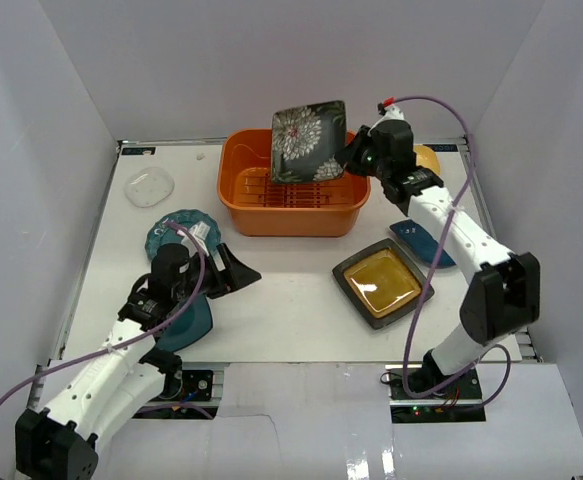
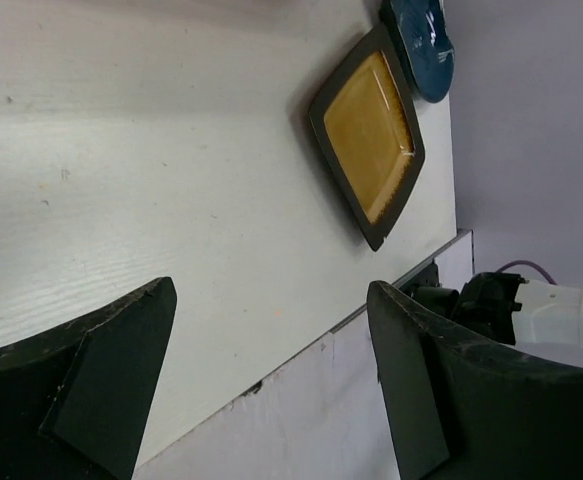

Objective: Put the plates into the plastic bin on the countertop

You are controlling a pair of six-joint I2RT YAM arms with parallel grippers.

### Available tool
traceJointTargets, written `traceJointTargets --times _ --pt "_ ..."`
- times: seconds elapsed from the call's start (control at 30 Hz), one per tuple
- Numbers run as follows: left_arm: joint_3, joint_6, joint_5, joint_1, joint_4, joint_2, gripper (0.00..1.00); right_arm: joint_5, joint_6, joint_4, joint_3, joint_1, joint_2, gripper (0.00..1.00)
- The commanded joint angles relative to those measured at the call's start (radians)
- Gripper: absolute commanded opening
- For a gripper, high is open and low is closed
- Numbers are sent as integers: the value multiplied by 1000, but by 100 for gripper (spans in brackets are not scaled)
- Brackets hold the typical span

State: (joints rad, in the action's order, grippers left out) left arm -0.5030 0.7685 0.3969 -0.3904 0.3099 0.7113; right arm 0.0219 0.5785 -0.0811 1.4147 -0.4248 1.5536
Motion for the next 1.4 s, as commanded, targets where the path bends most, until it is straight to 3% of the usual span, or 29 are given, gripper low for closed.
traceJointTargets --times 0.0,0.23,0.33,0.5,0.77,0.83,0.87,0.97,1.0,1.03,1.2,1.37 --pt "23 89 19 -59 -127 37 87 -100 63 145 93 -3 12 8" --pt "44 190 -229 -387 -276 273 87 -109 72 156 46 -14 115 8" --pt "29 236 -322 -474 -350 382 87 -102 60 138 50 -32 169 8" --pt "-12 291 -440 -556 -452 520 87 -79 29 83 79 -68 246 8" --pt "-141 337 -510 -654 -548 764 87 -42 -11 -26 93 -78 290 11" --pt "-176 353 -533 -674 -565 831 88 -43 -19 -42 95 -80 292 24" --pt "-187 359 -553 -677 -575 855 88 -40 -29 -55 95 -81 289 39" --pt "-221 383 -592 -689 -597 930 87 -28 -51 -81 101 -86 277 62" --pt "-229 393 -598 -691 -600 948 86 -5 -68 -98 104 -89 264 76" --pt "-236 409 -602 -693 -606 964 86 10 -75 -104 107 -92 258 82" --pt "-281 469 -644 -708 -640 1053 81 23 -118 -151 130 -112 197 98" --pt "-347 508 -664 -726 -650 1145 71 -49 -131 -143 101 -126 109 93"
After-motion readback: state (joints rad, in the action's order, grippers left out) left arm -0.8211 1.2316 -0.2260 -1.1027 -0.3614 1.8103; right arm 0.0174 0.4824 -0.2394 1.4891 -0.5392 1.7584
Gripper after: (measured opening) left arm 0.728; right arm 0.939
